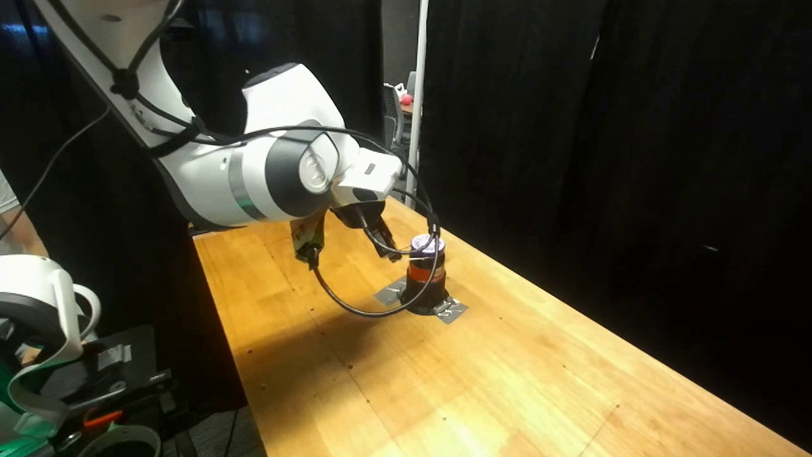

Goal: Put the rubber band around the base of the cup

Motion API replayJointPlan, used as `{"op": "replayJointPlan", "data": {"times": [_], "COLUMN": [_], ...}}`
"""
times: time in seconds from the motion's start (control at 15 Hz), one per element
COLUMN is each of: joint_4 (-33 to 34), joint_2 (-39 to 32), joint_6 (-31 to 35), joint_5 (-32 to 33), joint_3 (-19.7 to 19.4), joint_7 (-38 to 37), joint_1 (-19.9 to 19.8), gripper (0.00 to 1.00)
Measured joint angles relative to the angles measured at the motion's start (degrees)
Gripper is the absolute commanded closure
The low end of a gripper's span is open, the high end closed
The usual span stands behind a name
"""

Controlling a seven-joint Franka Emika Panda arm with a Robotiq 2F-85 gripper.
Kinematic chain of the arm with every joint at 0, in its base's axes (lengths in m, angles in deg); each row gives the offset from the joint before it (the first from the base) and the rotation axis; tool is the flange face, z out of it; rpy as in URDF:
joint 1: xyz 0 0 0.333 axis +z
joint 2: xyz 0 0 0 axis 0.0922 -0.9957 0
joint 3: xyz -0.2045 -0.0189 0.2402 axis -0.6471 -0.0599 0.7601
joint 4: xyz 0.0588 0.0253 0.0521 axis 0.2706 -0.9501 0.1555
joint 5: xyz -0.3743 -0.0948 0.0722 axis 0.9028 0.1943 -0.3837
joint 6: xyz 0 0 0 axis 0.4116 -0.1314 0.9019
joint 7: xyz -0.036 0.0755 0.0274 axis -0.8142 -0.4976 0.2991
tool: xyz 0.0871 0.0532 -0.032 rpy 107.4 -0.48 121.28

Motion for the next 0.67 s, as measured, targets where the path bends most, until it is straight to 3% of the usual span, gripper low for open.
{"op": "replayJointPlan", "data": {"times": [0.2, 0.33, 0.4, 0.47, 0.53, 0.67], "joint_4": [0.44, -0.30, -1.29, -2.88, -4.73, -7.86], "joint_2": [-1.04, -4.22, -6.19, -8.25, -9.87, -10.86], "joint_6": [7.94, 15.55, 19.26, 22.84, 24.99, 25.28], "joint_5": [0.02, -8.51, -13.00, -17.49, -20.97, -22.62], "joint_3": [-13.54, -22.34, -25.58, -27.90, -28.81, -27.61], "joint_7": [-2.05, 1.19, 2.68, 3.80, 4.17, 3.26], "joint_1": [9.26, 17.41, 21.31, 25.11, 28.20, 31.72], "gripper": [1.00, 1.00, 0.74, 0.73, 0.93, 0.77]}}
